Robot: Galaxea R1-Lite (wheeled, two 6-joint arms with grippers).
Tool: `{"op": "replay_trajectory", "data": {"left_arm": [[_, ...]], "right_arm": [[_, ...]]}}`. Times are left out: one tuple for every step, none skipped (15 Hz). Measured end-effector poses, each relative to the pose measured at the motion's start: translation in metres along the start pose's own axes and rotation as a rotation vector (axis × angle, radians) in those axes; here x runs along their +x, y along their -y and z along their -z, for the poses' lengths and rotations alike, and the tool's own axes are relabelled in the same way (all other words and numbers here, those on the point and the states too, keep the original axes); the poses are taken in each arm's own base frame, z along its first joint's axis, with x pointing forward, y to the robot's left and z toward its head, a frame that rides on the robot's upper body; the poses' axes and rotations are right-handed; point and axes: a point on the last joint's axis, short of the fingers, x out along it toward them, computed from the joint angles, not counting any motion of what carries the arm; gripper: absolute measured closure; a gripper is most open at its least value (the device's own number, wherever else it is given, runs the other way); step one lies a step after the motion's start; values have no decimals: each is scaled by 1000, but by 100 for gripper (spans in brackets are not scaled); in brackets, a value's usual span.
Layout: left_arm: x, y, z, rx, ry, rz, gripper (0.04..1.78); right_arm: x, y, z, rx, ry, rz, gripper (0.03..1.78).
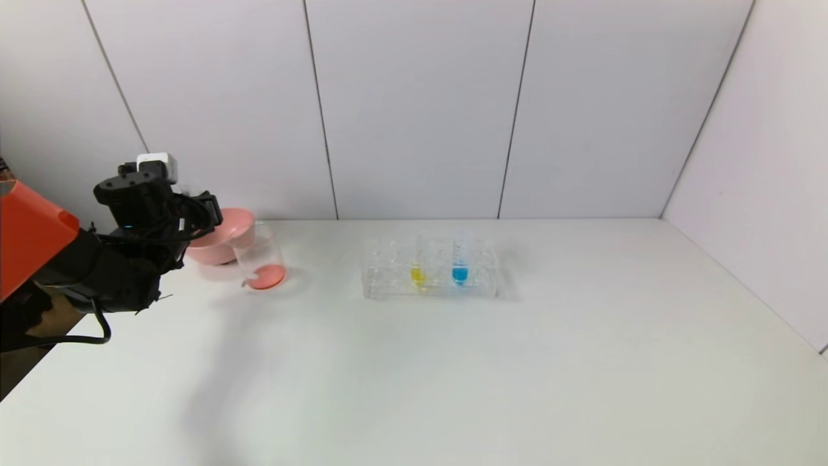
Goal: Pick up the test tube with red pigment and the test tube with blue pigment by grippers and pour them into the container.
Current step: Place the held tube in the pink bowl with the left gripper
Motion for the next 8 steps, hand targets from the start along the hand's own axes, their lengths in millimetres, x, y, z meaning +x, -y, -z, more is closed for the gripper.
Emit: {"op": "replay_trajectory", "data": {"left_arm": [[1,0,2,0,-1,0,138],[2,0,3,0,-3,0,138],[3,0,5,1,-4,0,135],[3,1,6,1,-6,1,131],[3,1,6,2,-7,1,124],[2,1,7,4,-7,2,115],[2,2,7,6,-8,1,101],[2,2,7,7,-8,1,85]], "right_arm": [[0,0,0,0,0,0,4],[0,0,0,0,0,0,4],[0,0,0,0,0,0,4],[0,0,0,0,0,0,4],[0,0,0,0,0,0,4],[0,0,0,0,0,0,4],[0,0,0,0,0,0,4],[0,0,0,0,0,0,4]]}}
